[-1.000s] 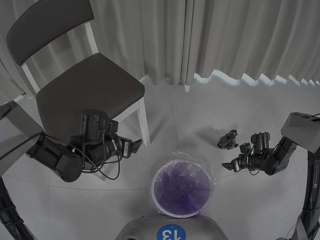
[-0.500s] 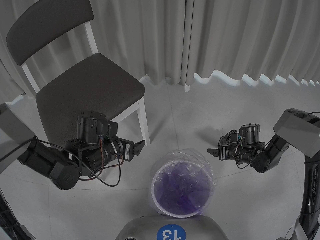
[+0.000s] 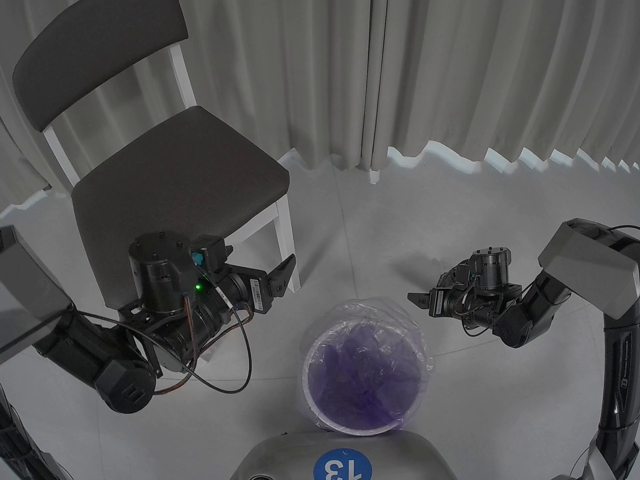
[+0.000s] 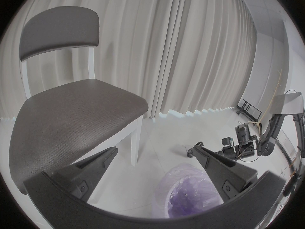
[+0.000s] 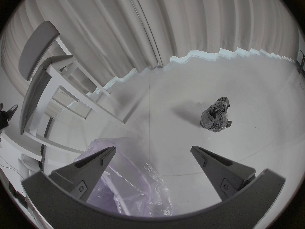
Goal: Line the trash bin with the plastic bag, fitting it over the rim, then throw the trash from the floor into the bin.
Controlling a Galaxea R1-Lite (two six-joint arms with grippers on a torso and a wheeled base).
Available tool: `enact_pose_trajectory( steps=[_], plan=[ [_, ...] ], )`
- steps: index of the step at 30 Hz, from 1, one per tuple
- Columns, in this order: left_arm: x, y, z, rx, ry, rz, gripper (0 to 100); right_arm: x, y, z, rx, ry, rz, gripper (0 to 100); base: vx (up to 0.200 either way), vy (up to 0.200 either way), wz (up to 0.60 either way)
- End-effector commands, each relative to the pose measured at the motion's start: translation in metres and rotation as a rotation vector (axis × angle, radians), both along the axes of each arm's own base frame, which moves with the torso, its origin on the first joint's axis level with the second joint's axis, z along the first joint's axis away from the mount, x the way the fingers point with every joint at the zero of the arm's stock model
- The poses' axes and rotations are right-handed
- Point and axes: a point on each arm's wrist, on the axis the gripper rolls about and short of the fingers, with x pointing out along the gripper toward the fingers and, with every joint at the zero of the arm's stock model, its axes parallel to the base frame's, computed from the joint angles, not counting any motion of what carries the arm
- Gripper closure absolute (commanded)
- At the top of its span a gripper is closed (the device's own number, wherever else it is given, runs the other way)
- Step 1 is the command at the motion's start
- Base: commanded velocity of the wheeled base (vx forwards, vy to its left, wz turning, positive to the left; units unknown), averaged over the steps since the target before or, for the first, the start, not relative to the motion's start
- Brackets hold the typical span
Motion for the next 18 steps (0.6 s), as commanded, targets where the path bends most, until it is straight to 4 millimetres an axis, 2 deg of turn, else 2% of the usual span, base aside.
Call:
enact_pose_trajectory(
  steps=[1, 12, 18],
  plan=[
    [-0.019, 0.001, -0.013, 0.002, 0.012, -0.025, 0, -0.001, -0.008, 0.007, 0.007, -0.005, -0.017, 0, 0.000, 0.000, 0.00],
    [-0.026, 0.005, -0.013, 0.013, 0.028, -0.009, 0, -0.022, -0.010, -0.002, -0.064, 0.055, 0.046, 0, 0.000, 0.000, 0.00],
    [-0.031, 0.008, -0.010, 0.034, 0.105, -0.008, 0, -0.024, -0.011, -0.006, -0.076, 0.088, 0.062, 0, 0.000, 0.000, 0.00]
  ],
)
